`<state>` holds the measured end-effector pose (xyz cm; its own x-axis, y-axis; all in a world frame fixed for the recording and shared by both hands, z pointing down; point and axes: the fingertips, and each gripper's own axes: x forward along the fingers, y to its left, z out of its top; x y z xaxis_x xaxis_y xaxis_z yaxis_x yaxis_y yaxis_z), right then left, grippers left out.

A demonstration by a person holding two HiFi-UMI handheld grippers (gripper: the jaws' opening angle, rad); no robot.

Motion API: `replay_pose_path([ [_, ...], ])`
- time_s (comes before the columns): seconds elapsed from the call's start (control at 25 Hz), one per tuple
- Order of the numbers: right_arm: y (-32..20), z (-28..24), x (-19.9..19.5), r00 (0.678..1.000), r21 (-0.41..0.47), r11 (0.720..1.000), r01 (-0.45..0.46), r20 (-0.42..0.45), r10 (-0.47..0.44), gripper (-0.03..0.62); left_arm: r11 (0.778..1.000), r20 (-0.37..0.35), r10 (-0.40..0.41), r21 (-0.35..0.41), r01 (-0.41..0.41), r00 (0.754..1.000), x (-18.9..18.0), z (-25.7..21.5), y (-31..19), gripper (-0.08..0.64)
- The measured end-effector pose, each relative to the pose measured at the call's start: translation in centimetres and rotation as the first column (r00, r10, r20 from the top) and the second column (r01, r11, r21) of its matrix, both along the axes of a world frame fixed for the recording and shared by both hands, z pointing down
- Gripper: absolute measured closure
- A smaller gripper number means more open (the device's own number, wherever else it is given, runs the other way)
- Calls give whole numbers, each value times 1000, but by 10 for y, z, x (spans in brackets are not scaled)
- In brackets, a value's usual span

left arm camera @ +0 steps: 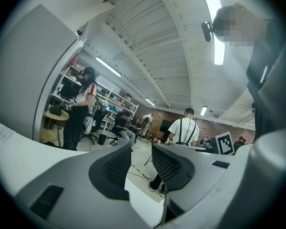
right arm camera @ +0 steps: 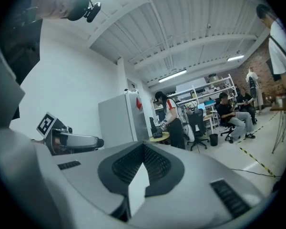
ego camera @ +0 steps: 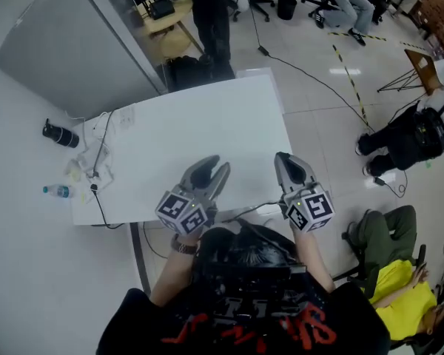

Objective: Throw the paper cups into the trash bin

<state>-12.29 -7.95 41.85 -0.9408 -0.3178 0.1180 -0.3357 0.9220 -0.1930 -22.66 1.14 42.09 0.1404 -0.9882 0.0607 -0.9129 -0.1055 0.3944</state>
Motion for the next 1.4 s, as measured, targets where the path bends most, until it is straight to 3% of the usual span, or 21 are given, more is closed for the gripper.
replay_pose_path([
  [0.72,-16,-3,25,998,3,998,-60,25,60,588,996,20,92,20,-92,996,31,-14,-32,426],
  [1.4,-38,-3,41,996,3,996,-91,20,91,588,992,13,121,18,-122,993,42,-12,-58,426],
])
